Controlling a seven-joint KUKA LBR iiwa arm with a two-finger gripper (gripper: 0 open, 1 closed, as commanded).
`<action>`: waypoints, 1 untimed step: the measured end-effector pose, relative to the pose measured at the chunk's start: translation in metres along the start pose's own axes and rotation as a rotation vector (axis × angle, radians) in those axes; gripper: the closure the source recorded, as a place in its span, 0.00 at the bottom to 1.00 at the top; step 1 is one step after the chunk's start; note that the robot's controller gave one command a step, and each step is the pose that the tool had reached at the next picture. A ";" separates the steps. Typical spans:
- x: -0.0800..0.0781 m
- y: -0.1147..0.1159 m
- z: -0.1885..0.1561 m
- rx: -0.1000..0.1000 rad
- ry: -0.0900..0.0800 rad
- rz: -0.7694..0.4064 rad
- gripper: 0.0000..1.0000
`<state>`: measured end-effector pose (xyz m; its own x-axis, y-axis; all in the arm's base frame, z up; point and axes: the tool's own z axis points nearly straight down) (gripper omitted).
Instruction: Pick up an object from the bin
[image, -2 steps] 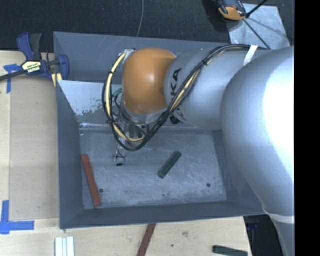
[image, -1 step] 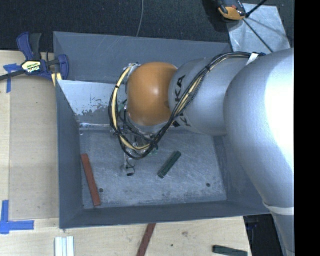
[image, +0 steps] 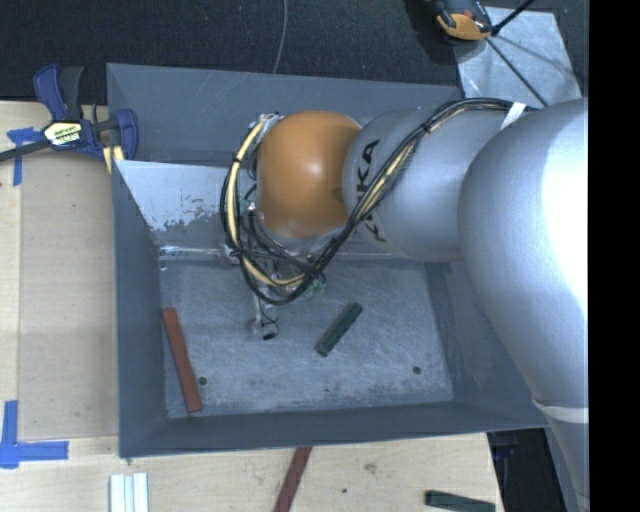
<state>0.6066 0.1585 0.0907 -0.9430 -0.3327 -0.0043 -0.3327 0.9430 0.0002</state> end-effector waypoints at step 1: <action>0.024 -0.044 0.010 -0.001 0.001 0.110 0.00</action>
Offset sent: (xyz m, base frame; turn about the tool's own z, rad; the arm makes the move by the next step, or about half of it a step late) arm -0.0285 -0.0671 -0.0117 -0.2046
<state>0.5992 0.1087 0.0808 -0.9740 -0.2267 -0.0034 -0.2267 0.9740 0.0017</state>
